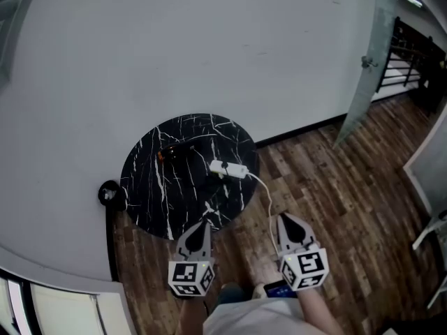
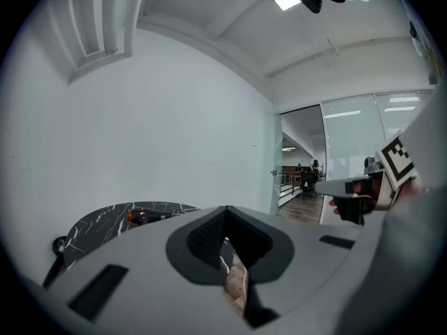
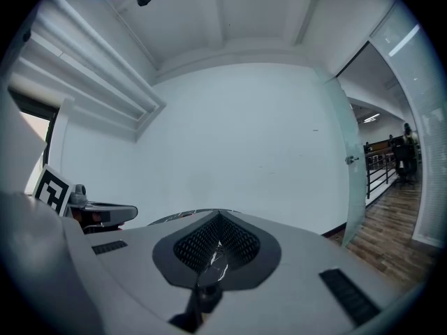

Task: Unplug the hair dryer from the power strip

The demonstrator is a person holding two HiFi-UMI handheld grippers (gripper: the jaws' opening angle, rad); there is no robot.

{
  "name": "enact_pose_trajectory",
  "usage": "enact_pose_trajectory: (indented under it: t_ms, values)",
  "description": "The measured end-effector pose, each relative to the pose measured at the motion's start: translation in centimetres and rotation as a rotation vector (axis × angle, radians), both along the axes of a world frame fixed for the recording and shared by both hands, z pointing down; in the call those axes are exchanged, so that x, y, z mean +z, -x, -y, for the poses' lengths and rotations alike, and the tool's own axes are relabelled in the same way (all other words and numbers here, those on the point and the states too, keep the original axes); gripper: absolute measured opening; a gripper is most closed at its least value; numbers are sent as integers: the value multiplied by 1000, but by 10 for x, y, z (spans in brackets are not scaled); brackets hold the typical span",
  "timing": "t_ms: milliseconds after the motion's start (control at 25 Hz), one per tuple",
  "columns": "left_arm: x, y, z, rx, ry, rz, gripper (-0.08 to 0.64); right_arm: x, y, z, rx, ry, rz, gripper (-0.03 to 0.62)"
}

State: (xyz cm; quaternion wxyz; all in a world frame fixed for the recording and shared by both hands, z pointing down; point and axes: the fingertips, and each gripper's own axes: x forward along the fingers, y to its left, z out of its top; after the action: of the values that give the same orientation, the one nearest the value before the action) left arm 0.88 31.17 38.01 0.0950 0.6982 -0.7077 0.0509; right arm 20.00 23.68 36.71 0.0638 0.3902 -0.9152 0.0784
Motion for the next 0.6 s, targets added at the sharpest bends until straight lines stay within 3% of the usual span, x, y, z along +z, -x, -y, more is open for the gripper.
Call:
enact_pose_trajectory:
  t_ms: [320, 600]
  values:
    - [12, 23, 17, -20, 17, -17, 0, 14, 5, 22, 31, 43, 14, -3]
    - [21, 49, 70, -9, 2, -32, 0, 32, 32, 69, 28, 68, -21, -3]
